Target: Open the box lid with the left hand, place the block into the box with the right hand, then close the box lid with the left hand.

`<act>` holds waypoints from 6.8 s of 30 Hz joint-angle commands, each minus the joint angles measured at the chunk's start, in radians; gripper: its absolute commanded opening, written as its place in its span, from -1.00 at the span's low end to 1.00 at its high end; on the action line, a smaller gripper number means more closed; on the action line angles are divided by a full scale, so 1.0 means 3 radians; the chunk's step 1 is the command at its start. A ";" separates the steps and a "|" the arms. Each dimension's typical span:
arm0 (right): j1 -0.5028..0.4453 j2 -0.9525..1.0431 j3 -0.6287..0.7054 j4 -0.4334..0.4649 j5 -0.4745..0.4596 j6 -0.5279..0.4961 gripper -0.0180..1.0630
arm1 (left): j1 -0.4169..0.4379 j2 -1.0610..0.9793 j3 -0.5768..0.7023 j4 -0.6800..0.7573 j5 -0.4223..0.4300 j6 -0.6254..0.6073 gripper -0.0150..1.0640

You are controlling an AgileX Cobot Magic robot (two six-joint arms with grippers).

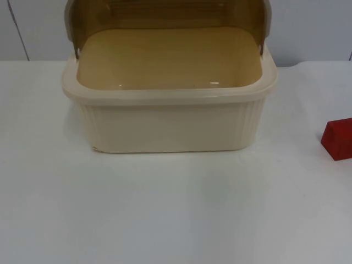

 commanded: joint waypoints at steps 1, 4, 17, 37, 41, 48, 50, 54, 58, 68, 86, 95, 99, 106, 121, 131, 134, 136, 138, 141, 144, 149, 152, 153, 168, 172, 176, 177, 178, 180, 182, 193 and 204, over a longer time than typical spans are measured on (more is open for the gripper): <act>-0.0016 0.0001 -0.0004 -0.0008 -0.0029 -0.0005 0.98 | 0.0008 0.0007 -0.0016 0.0036 -0.0039 -0.0011 0.97; -0.0016 0.0053 0.0066 0.0003 -0.0029 -0.0005 0.98 | 0.0008 0.0001 -0.0016 0.0059 -0.0039 -0.0011 0.97; -0.0016 0.1116 0.0144 0.0441 -0.0311 -0.0510 0.98 | 0.0008 0.0001 -0.0016 0.0058 -0.0031 -0.0011 0.97; 0.0377 0.3290 0.0144 0.0456 -0.1478 -0.0143 0.98 | 0.0008 0.0007 -0.0016 0.0180 -0.0039 -0.0011 0.97; 0.0377 0.3558 0.0144 0.0414 -0.1618 -0.0165 0.98 | 0.0008 0.0007 -0.0016 0.0195 -0.0039 -0.0011 0.97; 0.0377 0.3868 0.0073 0.0414 -0.1877 -0.0178 0.98 | 0.0008 0.0007 -0.0016 0.0257 -0.0033 -0.0011 0.97; 0.0377 0.4042 -0.0024 0.0402 -0.1816 -0.0178 0.98 | 0.0008 0.0007 -0.0016 0.0257 -0.0033 -0.0011 0.97; 0.0377 0.4182 -0.0097 0.0332 -0.1809 -0.0178 0.98 | 0.0008 0.0007 -0.0016 0.0269 -0.0027 -0.0011 0.97; 0.0377 0.4251 -0.0137 0.0332 -0.1808 -0.0178 0.98 | 0.0008 0.0007 -0.0016 0.0315 -0.0027 -0.0011 0.97; 0.0377 0.4401 -0.0137 0.0249 -0.1779 -0.0178 -0.16 | 0.0008 0.0007 -0.0016 0.0347 -0.0027 -0.0011 0.97; 0.0377 0.3660 -0.0137 0.0255 -0.1488 -0.0152 -0.71 | 0.0008 0.0007 -0.0016 0.0347 -0.0027 -0.0011 0.97; 0.0377 0.2651 -0.0137 0.0045 -0.1565 -0.0166 -0.71 | 0.0008 0.0007 -0.0016 0.0347 -0.0027 -0.0011 0.97; 0.0377 0.2200 -0.0137 -0.0032 -0.1551 -0.0180 -0.71 | 0.0008 0.0007 -0.0016 0.0347 -0.0027 -0.0011 0.97; 0.0377 0.1406 -0.0137 -0.0005 -0.0904 -0.0254 -0.71 | 0.0008 0.0007 -0.0016 0.0347 -0.0027 -0.0011 0.97; 0.1137 0.1000 0.0197 0.0267 -0.0935 -0.0549 -0.71 | 0.0008 0.0007 -0.0016 0.0335 -0.0027 -0.0011 0.97; 0.2006 0.1846 0.0197 0.0260 -0.1868 -0.0516 -0.71 | 0.0008 0.0007 -0.0016 0.0335 -0.0027 -0.0011 0.97; 0.2036 0.2091 0.0186 0.0260 -0.2184 -0.0463 -0.71 | 0.0008 0.0007 -0.0016 0.0335 -0.0027 -0.0011 0.97; 0.2042 0.2358 0.0093 0.0260 -0.2342 -0.0463 -0.71 | 0.0008 0.0007 -0.0016 0.0335 -0.0020 -0.0011 0.97; 0.2042 0.2470 0.0013 0.0260 -0.2370 -0.0463 -0.71 | 0.0008 0.0007 -0.0016 0.0335 -0.0014 -0.0011 0.97; 0.2042 0.2885 -0.0280 0.0255 -0.2406 -0.0614 -0.71 | 0.0008 0.0007 -0.0016 0.0335 -0.0014 -0.0011 0.97; 0.2042 0.3215 -0.0521 0.0255 -0.2486 -0.0627 -0.71 | 0.0008 0.0007 -0.0016 0.0335 -0.0008 -0.0011 0.97; 0.2042 0.3732 -0.0888 0.0255 -0.2486 -0.0627 -0.71 | 0.0008 0.0007 -0.0016 0.0335 -0.0002 -0.0011 0.97; 0.2042 0.4015 -0.1074 0.0255 -0.2486 -0.0627 -0.71 | 0.0008 0.0007 -0.0016 0.0335 0.0026 -0.0011 0.97; 0.2042 0.4015 -0.1074 0.0255 -0.2486 -0.0627 -0.71 | 0.0008 0.0007 -0.0016 0.0335 0.0026 -0.0011 0.97; 0.1944 0.4599 -0.1346 0.0283 -0.2670 -0.0621 -0.63 | 0.0008 0.0007 -0.0016 0.0343 0.0058 -0.0011 0.97; 0.1919 0.4620 -0.1346 0.0283 -0.2631 -0.0613 -0.04 | 0.0008 0.0007 -0.0016 0.0343 0.0058 -0.0011 0.97; 0.1919 0.4620 -0.1346 0.0283 -0.2625 -0.0613 0.82 | 0.0008 0.0007 -0.0016 0.0343 0.0058 -0.0011 0.97; 0.1919 0.4620 -0.1346 0.0272 -0.2625 -0.0613 0.98 | 0.0008 0.0007 -0.0016 0.0343 0.0058 -0.0011 0.97; 0.1919 0.4620 -0.1346 0.0272 -0.2625 -0.0613 0.98 | 0.0008 0.0007 -0.0016 0.0343 0.0058 -0.0011 0.97; 0.1919 0.4612 -0.1346 0.0272 -0.2625 -0.0613 0.97 | 0.0008 0.0007 -0.0016 0.0343 0.0058 -0.0011 0.97; 0.1919 0.4586 -0.1346 0.0272 -0.2618 -0.0613 0.97 | 0.0008 0.0007 -0.0016 0.0343 0.0058 -0.0011 0.97; 0.1926 0.4063 -0.1258 0.0260 -0.1649 -0.0640 0.97 | 0.0008 0.0007 -0.0016 0.0333 0.0057 -0.0011 0.97; 0.1913 0.2851 -0.0578 0.0332 -0.1606 -0.0571 0.97 | 0.0008 0.0007 -0.0016 0.0333 0.0085 -0.0011 0.97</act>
